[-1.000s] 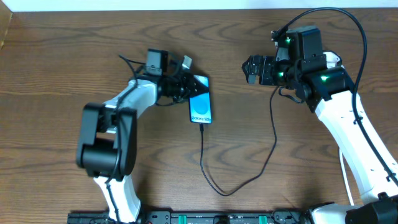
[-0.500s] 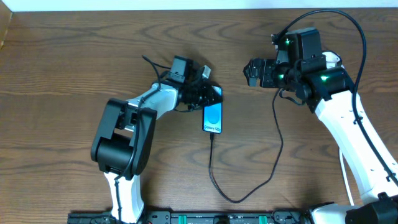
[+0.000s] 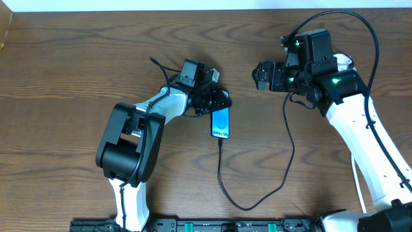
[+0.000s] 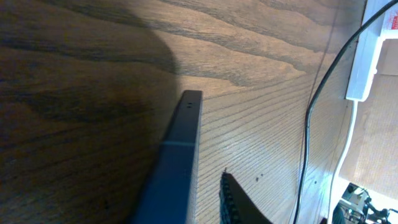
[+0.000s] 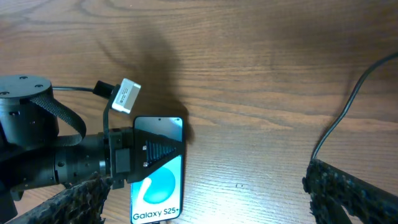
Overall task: Plug charger to phone and switch on socket
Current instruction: 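Open the left gripper to release the phone and lift away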
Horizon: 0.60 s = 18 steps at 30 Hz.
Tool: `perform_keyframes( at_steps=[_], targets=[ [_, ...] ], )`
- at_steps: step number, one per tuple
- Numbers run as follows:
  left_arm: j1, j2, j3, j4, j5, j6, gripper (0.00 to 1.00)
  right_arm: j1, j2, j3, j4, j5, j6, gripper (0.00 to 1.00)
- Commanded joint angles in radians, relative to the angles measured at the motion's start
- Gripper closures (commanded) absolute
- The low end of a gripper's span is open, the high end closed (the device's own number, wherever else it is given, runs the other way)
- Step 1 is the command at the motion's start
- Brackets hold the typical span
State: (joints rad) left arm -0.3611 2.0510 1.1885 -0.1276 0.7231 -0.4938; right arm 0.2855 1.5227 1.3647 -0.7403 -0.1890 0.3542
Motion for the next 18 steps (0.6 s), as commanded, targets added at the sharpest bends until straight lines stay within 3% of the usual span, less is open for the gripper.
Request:
perform_keyframes(
  at_steps=[1, 7, 11, 18],
  targets=[
    [0.002, -0.003, 0.01, 0.001, -0.007, 0.002, 0.76, 0.004, -0.011, 0.01, -0.002, 0.006, -0.015, 0.01],
    [0.002, -0.003, 0.01, -0.002, -0.007, 0.002, 0.75, 0.004, -0.011, 0.01, -0.001, 0.006, -0.015, 0.01],
    [0.002, -0.003, 0.01, -0.003, -0.007, 0.002, 0.65, 0.004, -0.011, 0.01, -0.001, 0.006, -0.015, 0.01],
    [0.002, -0.003, 0.01, -0.022, -0.027, 0.003, 0.3, 0.004, -0.011, 0.01, -0.001, 0.006, -0.015, 0.01]
  ],
)
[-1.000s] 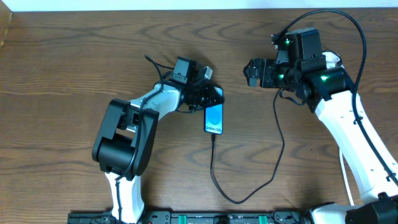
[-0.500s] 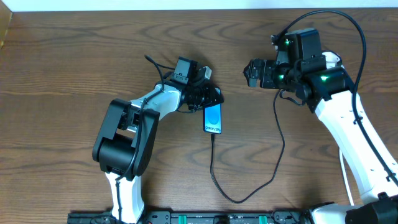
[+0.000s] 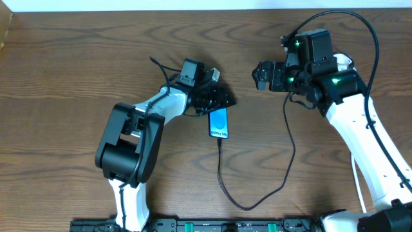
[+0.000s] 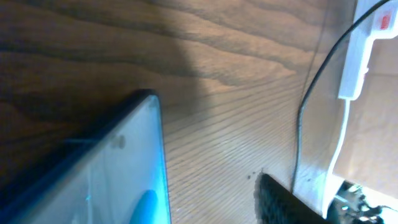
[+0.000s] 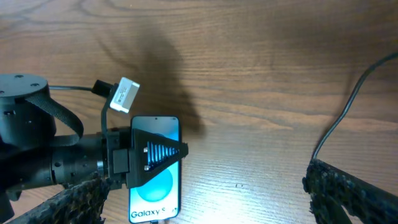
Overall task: Plug charger to phone and switch on socket
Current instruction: 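Open the left gripper to release the phone and lift away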
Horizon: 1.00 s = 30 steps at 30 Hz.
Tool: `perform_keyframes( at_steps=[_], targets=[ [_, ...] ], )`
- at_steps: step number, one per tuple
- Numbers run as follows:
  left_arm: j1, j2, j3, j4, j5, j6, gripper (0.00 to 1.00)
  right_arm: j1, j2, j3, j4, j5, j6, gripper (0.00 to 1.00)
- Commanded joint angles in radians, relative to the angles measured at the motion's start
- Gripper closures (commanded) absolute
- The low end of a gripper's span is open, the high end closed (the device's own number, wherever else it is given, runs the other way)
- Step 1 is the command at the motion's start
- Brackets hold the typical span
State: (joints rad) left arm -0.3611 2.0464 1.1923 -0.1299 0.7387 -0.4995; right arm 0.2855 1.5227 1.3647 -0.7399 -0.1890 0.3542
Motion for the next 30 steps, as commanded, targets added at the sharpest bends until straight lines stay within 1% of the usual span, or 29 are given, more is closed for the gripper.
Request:
perform_keyframes(
  at_steps=[1, 4, 11, 18, 21, 30],
  targets=[
    [0.002, 0.002, 0.006, -0.023, -0.052, 0.009, 0.28, 0.004, -0.011, 0.01, -0.002, 0.006, -0.015, 0.01],
    [0.002, 0.002, 0.006, -0.042, -0.098, 0.009, 0.16, 0.004, -0.011, 0.01, -0.002, 0.006, -0.015, 0.01],
    [0.003, 0.002, 0.006, -0.079, -0.177, 0.009, 0.15, 0.004, -0.011, 0.01, -0.002, 0.006, -0.016, 0.01],
    [0.002, 0.002, 0.006, -0.164, -0.311, 0.015, 0.14, 0.004, -0.011, 0.01, -0.002, 0.007, -0.016, 0.01],
    [0.003, 0.002, 0.006, -0.191, -0.333, 0.036, 0.14, 0.004, -0.011, 0.01, -0.001, 0.007, -0.015, 0.01],
    [0.003, 0.002, 0.006, -0.211, -0.333, 0.063, 0.14, 0.004, -0.011, 0.01, -0.002, 0.007, -0.016, 0.01]
  ],
)
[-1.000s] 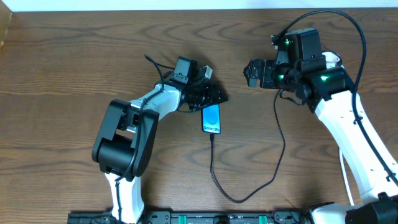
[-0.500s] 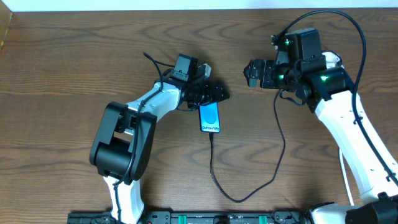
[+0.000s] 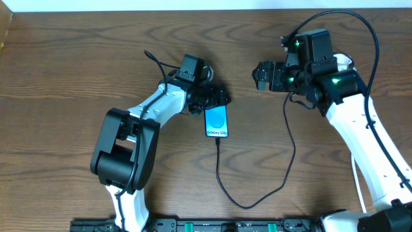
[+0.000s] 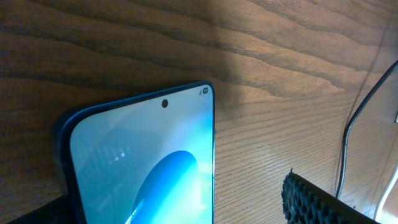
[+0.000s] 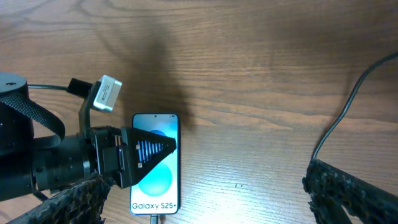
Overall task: Plug charger to phone and switch on socket
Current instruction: 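Open the left gripper to release the phone and lift away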
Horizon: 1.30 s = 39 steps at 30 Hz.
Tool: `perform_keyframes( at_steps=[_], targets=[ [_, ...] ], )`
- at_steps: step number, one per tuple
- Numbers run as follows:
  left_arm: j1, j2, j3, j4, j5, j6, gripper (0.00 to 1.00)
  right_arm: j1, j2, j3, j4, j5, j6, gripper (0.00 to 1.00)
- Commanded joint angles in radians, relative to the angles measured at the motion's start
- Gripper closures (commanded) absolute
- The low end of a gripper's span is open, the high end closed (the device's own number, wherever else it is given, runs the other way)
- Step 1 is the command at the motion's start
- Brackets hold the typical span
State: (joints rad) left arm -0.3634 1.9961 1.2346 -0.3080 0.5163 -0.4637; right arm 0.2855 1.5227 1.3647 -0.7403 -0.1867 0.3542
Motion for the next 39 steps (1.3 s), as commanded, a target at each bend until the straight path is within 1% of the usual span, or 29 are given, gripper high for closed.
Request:
perform_keyframes(
  at_steps=[1, 3, 8, 16, 19, 21, 22, 24, 29, 34, 39],
  targets=[
    [0.005, 0.052, -0.036, -0.034, -0.111, 0.031, 0.14, 0.004, -0.011, 0.01, -0.001, 0.005, -0.016, 0.01],
    [0.005, 0.052, -0.036, -0.04, -0.111, 0.046, 0.14, 0.004, -0.011, 0.01, -0.001, 0.005, -0.016, 0.01],
    [0.005, 0.052, -0.036, -0.088, -0.198, 0.052, 0.14, 0.004, -0.011, 0.01, -0.002, 0.005, -0.016, 0.01],
    [0.011, 0.045, -0.026, -0.108, -0.222, 0.069, 0.14, 0.004, -0.011, 0.01, -0.005, 0.005, -0.016, 0.01],
    [0.021, 0.004, 0.008, -0.16, -0.229, 0.14, 0.14, 0.004, -0.011, 0.01, -0.011, 0.005, -0.015, 0.01],
    [0.027, -0.047, 0.036, -0.204, -0.291, 0.16, 0.14, 0.004, -0.011, 0.01, -0.014, 0.005, -0.016, 0.01],
    [0.027, -0.114, 0.064, -0.244, -0.367, 0.175, 0.14, 0.004, -0.011, 0.01, -0.016, 0.005, -0.015, 0.01],
    [0.027, -0.198, 0.088, -0.273, -0.415, 0.208, 0.14, 0.004, -0.011, 0.01, -0.016, 0.005, -0.015, 0.01],
    [0.027, -0.439, 0.096, -0.306, -0.54, 0.208, 0.14, 0.004, -0.011, 0.01, -0.016, 0.004, -0.015, 0.01],
    [0.027, -0.623, 0.096, -0.309, -0.539, 0.209, 0.14, 0.004, -0.011, 0.01, -0.016, 0.005, -0.015, 0.01],
    [0.027, -0.707, 0.096, -0.309, -0.539, 0.209, 0.14, 0.004, -0.011, 0.01, -0.013, 0.005, -0.015, 0.01]
  ],
)
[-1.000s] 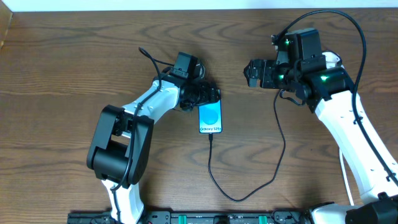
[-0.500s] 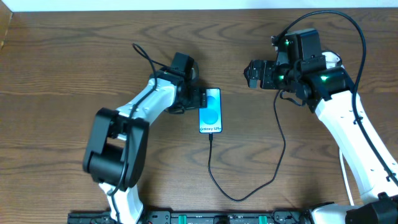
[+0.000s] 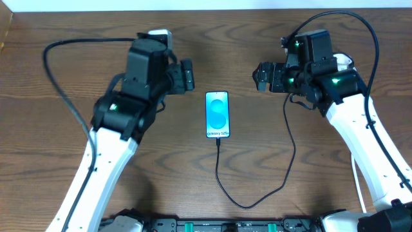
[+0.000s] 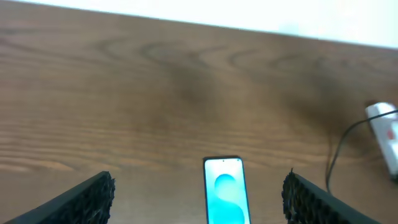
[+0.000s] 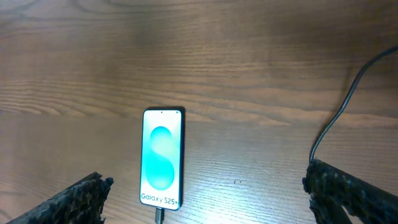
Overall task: Plug charger to phone and switch on socket
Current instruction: 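Open the left gripper to release the phone and lift away, then move the right gripper to the white power strip's switch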
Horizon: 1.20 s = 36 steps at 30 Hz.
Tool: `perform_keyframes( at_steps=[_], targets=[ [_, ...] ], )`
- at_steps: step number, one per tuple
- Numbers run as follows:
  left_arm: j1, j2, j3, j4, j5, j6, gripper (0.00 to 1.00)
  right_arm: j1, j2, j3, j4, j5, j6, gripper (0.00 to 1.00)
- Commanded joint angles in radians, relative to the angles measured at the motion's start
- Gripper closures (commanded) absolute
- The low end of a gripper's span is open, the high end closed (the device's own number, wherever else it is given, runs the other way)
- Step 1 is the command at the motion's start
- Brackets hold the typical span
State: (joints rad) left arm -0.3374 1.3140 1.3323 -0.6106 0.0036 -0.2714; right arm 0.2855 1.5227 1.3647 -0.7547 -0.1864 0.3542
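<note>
The phone lies flat on the wooden table, screen lit and facing up. A black charger cable is plugged into its near end, loops toward the table's front and runs back up to the right. My left gripper hangs open above the table, left of and behind the phone, touching nothing. In the left wrist view the phone shows between the fingers, far below. My right gripper is open and empty, right of the phone. A white socket strip with a red switch shows at the right edge.
The cable rises along the right side toward the socket strip, beneath my right arm. Bare wood surrounds the phone. The table's far edge meets a white wall.
My left gripper was low at the phone's far end; now it is raised and drawn back to the left, apart from the phone. The phone lies where it was. The right arm is unchanged.
At first my left gripper was at the phone's far end, with the phone tipped up on its edge and the cable in it. Then the phone leaned flatter, then lay flat with the gripper still at it. Now the gripper is off it.
</note>
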Motion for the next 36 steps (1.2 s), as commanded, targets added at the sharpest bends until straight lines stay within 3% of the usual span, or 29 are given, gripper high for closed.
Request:
perform_keyframes(
  at_steps=[1, 14, 18, 28, 36],
  targets=[
    [0.002, -0.037, -0.002, -0.007, -0.027, 0.016, 0.14, 0.004, -0.011, 0.01, 0.003, 0.004, -0.015, 0.01],
    [0.002, -0.045, -0.002, -0.044, -0.027, 0.016, 0.14, -0.042, -0.011, 0.021, -0.014, -0.072, -0.103, 0.01],
    [0.002, -0.045, -0.002, -0.044, -0.027, 0.016, 0.14, -0.188, -0.007, 0.129, -0.168, -0.191, -0.191, 0.01],
    [0.002, -0.045, -0.002, -0.044, -0.027, 0.016, 0.14, -0.536, 0.133, 0.506, -0.535, -0.216, -0.48, 0.01],
    [0.002, -0.045, -0.002, -0.044, -0.027, 0.016, 0.14, -0.684, 0.33, 0.547, -0.576, -0.243, -0.637, 0.01]
  ],
)
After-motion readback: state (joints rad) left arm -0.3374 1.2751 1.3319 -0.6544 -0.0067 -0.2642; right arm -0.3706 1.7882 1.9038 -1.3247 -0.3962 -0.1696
